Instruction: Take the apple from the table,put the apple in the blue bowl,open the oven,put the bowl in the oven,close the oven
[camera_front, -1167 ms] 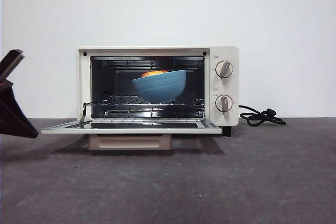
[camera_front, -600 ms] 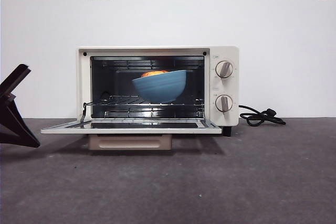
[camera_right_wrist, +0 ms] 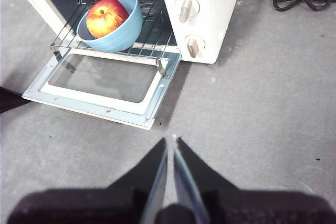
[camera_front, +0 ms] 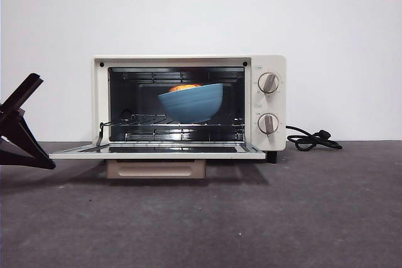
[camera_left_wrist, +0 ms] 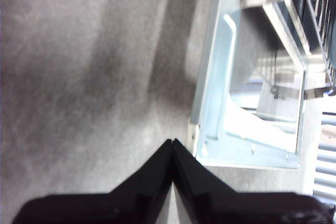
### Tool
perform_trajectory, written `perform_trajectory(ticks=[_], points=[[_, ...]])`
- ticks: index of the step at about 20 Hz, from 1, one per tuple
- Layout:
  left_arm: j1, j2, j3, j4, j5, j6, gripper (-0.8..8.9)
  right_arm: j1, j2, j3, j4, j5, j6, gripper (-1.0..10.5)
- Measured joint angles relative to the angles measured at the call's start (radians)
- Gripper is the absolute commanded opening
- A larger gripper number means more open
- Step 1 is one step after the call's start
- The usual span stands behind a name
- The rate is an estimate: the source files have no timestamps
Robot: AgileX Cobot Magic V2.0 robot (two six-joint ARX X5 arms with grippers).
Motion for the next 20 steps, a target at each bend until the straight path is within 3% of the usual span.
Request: perform_trajectory(ticks=[12,20], points=[[-0.009,0.003,0.025,0.167,0.085,-0.156,-0.08,0.0,0.0,0.0,0.0,-0.023,0.019,0.3],[-0.018,0.003,0.269,0.17,0.121,-0.191,-0.08,0.0,0.0,0.0,0.0,-0.023,0.034,0.1]])
